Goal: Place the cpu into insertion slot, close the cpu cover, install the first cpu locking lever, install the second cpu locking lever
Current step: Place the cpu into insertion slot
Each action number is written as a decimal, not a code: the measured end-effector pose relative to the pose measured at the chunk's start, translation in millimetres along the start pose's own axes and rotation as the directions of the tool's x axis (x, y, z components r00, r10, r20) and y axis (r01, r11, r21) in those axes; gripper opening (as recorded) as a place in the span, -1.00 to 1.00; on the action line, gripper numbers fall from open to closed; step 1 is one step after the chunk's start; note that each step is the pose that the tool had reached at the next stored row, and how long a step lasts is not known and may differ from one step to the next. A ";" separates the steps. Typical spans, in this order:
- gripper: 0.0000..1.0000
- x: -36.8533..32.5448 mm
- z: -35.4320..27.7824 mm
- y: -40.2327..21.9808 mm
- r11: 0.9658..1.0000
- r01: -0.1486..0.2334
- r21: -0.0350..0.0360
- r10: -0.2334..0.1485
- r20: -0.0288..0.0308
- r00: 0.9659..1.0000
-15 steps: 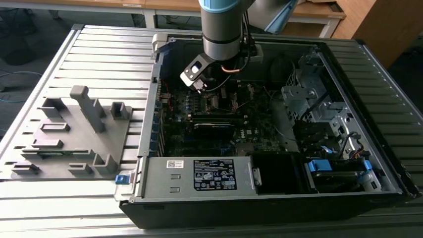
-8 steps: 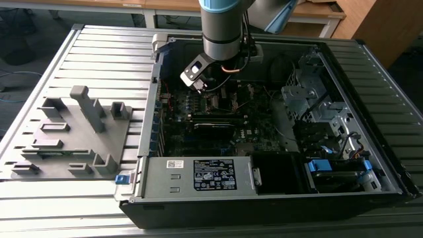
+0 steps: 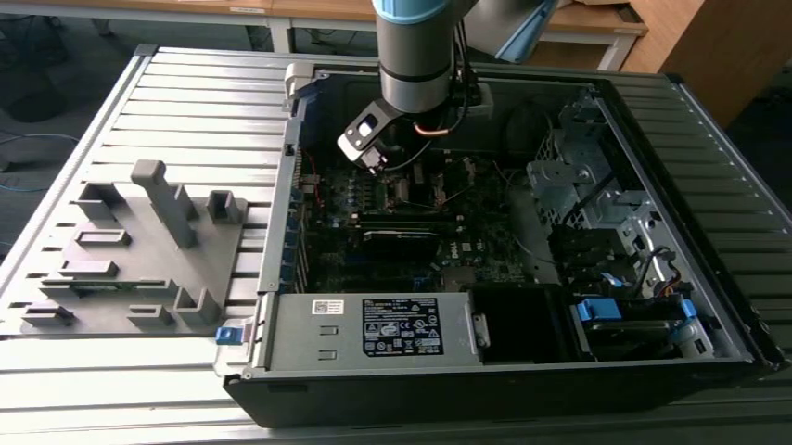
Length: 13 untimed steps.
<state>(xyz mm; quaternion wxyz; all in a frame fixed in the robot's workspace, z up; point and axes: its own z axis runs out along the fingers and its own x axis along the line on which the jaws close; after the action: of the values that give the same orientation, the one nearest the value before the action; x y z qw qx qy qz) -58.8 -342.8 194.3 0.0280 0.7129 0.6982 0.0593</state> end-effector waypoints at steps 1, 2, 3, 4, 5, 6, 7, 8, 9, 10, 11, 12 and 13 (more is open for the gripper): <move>0.08 0.3 0.0 0.0 1.000 0.000 0.000 0.000 0.000 1.000; 0.08 0.3 0.0 0.0 1.000 0.000 0.000 0.000 0.000 1.000; 0.08 0.3 0.0 0.0 1.000 0.000 0.000 0.000 0.000 1.000; 0.08 0.3 0.1 0.0 1.000 0.000 0.000 0.000 0.000 1.000; 0.08 0.3 0.1 0.0 1.000 0.000 0.000 0.000 0.000 1.000; 0.08 0.3 0.4 0.0 1.000 0.000 0.000 0.000 0.000 1.000; 0.08 0.3 0.8 -0.1 1.000 0.000 0.000 0.000 0.000 1.000; 0.08 0.2 0.9 -0.1 1.000 0.000 0.000 0.000 0.000 1.000; 0.08 0.2 0.9 -0.1 1.000 0.000 0.000 0.000 0.000 1.000; 0.08 0.2 1.0 -0.1 1.000 0.000 0.000 0.000 0.000 1.000; 0.08 0.3 1.0 0.0 1.000 0.000 0.000 0.000 0.000 1.000; 0.08 0.3 1.0 0.0 1.000 0.000 0.000 0.000 0.000 1.000; 0.08 0.3 1.0 0.1 1.000 0.000 0.000 0.000 0.000 1.000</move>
<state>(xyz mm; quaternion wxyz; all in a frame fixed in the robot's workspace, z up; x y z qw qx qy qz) -58.6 -342.5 193.3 0.0280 0.7130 0.6981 0.0594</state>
